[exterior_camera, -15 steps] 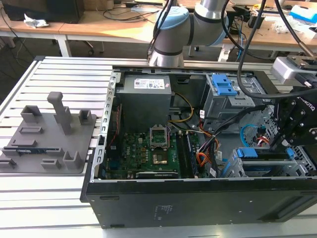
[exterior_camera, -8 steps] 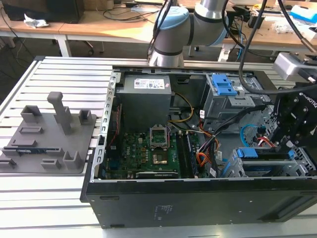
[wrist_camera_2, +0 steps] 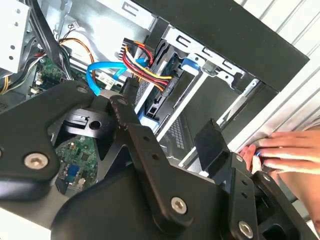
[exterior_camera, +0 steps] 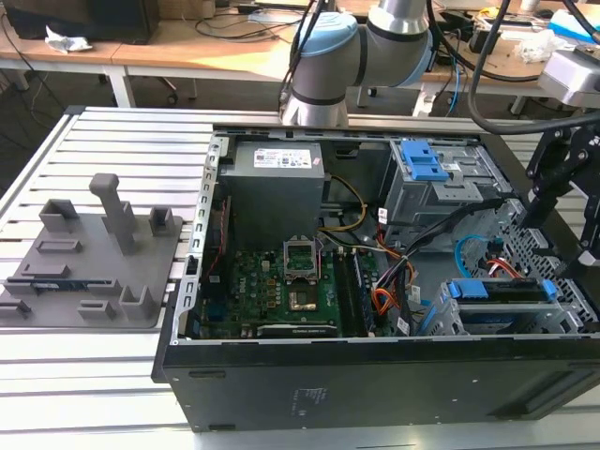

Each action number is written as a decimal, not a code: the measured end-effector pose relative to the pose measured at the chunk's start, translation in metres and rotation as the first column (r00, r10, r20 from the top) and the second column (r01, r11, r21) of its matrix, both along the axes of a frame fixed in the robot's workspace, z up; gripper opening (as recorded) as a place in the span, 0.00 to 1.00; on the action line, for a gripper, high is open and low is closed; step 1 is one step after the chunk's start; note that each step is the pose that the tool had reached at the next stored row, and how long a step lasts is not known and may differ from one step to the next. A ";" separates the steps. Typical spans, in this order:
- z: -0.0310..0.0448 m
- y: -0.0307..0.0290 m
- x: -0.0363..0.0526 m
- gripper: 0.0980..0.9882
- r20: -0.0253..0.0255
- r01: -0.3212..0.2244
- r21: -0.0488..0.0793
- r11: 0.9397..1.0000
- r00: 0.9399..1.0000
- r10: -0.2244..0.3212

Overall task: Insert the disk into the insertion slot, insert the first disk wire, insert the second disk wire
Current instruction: 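Insert the first disk wire, then insert the second disk wire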

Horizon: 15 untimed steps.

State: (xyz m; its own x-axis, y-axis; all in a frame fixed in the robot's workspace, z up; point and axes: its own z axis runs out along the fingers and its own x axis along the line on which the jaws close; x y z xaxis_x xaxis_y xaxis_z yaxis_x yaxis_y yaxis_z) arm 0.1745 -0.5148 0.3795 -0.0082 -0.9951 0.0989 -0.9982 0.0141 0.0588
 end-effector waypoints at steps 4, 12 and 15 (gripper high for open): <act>-0.0001 0.0003 -0.0001 0.70 0.000 0.000 -0.002 1.000 1.000 0.000; 0.0000 0.0010 -0.0002 0.70 0.000 0.000 -0.008 1.000 1.000 0.000; -0.0001 0.0014 -0.0003 0.70 0.000 0.000 -0.010 1.000 1.000 0.000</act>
State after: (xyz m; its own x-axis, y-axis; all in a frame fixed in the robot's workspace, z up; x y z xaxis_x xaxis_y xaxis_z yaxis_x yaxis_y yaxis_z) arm 0.1743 -0.5135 0.3794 -0.0082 -0.9940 0.1092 -0.9982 0.0147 0.0586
